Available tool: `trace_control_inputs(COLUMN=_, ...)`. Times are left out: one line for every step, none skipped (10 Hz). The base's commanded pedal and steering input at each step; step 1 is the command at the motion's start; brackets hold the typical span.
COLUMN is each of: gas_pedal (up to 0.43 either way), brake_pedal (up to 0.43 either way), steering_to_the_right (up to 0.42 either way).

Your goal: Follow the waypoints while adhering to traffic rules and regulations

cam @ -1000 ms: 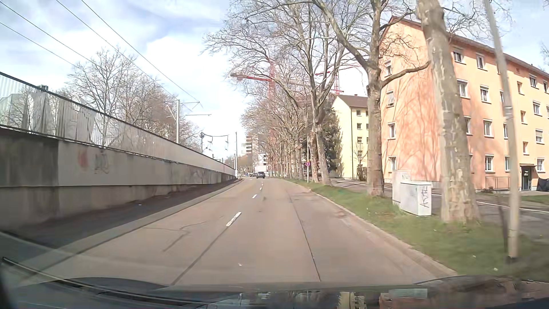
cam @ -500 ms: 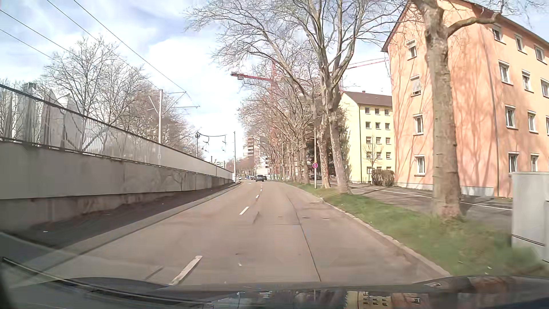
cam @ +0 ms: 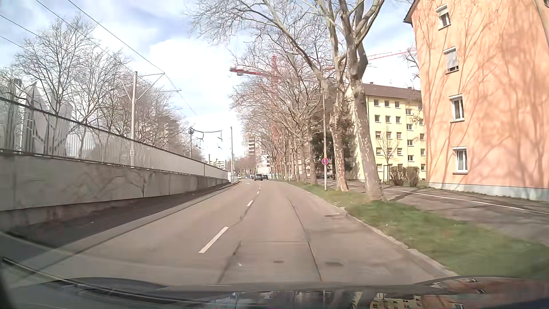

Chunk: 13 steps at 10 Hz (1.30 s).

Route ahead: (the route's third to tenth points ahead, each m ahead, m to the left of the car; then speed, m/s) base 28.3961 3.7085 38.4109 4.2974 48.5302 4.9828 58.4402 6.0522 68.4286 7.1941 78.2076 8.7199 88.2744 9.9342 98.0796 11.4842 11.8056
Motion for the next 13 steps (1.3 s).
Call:
trace_control_inputs(gas_pedal=0.079, brake_pedal=0.0, steering_to_the_right=-0.006)
trace_control_inputs(gas_pedal=0.079, brake_pedal=0.0, steering_to_the_right=-0.006)
trace_control_inputs(gas_pedal=0.079, brake_pedal=0.0, steering_to_the_right=-0.006)
trace_control_inputs(gas_pedal=0.079, brake_pedal=0.0, steering_to_the_right=-0.006)
trace_control_inputs(gas_pedal=0.079, brake_pedal=0.0, steering_to_the_right=-0.006)
trace_control_inputs(gas_pedal=0.079, brake_pedal=0.0, steering_to_the_right=-0.006)
trace_control_inputs(gas_pedal=0.079, brake_pedal=0.0, steering_to_the_right=-0.006)
trace_control_inputs(gas_pedal=0.059, brake_pedal=0.0, steering_to_the_right=-0.006)
trace_control_inputs(gas_pedal=0.047, brake_pedal=0.0, steering_to_the_right=-0.006)
trace_control_inputs(gas_pedal=0.028, brake_pedal=0.0, steering_to_the_right=-0.006)
trace_control_inputs(gas_pedal=0.02, brake_pedal=0.0, steering_to_the_right=-0.006)
trace_control_inputs(gas_pedal=0.02, brake_pedal=0.0, steering_to_the_right=-0.007)
trace_control_inputs(gas_pedal=0.02, brake_pedal=0.0, steering_to_the_right=-0.007)
